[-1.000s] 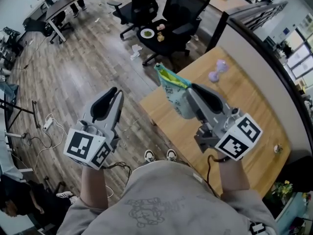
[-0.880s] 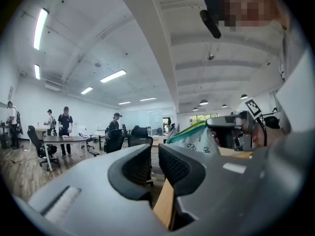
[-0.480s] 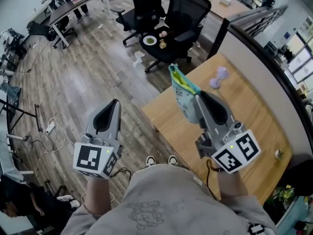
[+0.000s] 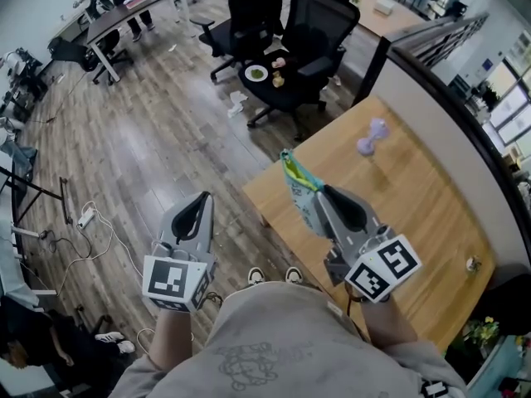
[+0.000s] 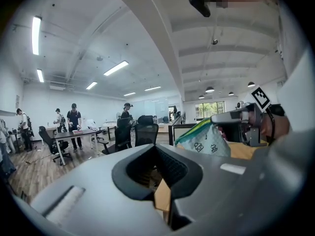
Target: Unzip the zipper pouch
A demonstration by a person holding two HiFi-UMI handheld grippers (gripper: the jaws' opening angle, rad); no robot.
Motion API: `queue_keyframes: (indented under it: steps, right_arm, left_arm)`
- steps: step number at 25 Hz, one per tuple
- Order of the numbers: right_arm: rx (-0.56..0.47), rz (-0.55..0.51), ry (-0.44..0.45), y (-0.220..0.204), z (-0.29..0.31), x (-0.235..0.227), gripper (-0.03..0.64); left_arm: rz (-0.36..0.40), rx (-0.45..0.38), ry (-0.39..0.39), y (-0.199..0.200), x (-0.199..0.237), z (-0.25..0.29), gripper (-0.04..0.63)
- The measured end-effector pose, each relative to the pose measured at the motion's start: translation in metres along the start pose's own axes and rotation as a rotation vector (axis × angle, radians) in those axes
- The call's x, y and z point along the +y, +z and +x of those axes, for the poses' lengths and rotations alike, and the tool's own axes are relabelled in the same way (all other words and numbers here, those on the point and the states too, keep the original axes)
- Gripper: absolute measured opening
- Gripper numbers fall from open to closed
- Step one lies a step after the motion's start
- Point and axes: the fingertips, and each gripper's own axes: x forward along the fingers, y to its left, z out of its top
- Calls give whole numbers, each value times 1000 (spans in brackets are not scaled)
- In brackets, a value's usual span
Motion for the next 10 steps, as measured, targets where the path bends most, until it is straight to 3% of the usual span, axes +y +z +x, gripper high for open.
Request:
queue_keyframes:
  steps: [10]
  right_arm:
    - [2,-14,21,3,5,11,51]
  left_arm:
    - [-8,-3,8,0,6,-6,-2]
